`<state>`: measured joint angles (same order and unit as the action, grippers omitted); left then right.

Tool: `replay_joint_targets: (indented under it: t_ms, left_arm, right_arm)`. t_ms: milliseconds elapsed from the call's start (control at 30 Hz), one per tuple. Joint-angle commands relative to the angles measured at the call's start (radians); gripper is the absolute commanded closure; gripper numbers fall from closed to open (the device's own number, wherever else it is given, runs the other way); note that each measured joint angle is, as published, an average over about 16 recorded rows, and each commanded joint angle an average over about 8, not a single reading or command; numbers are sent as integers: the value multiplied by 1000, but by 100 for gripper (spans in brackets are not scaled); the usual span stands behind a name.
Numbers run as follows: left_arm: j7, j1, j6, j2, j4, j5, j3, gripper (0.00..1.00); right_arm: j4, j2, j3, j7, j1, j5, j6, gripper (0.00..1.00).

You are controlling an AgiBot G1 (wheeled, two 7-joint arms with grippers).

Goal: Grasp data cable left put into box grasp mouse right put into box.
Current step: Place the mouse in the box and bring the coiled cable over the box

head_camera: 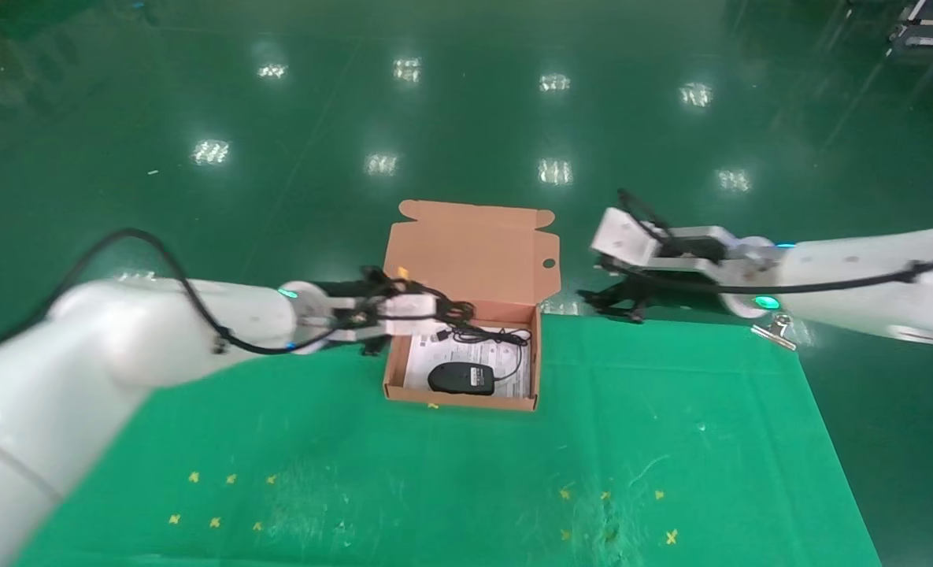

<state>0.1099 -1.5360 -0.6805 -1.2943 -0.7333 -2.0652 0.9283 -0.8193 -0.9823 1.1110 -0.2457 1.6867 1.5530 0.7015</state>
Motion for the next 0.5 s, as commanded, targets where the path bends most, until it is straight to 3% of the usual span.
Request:
replay_joint_targets:
  t_ms: [33,233,500]
  left_arm:
    - [-58,6,44,-48,68,32,-2,100]
    - [-186,12,92,-73,112,171,38,97]
    - [-231,6,111,-82,133,286,70,0]
  right_arm:
    - [-48,52,0,-16,2,8,6,0]
    - [-192,160,-5,-87,3,32,-1,0]
    - [-278,211,-5,-129,2,53,-10,0]
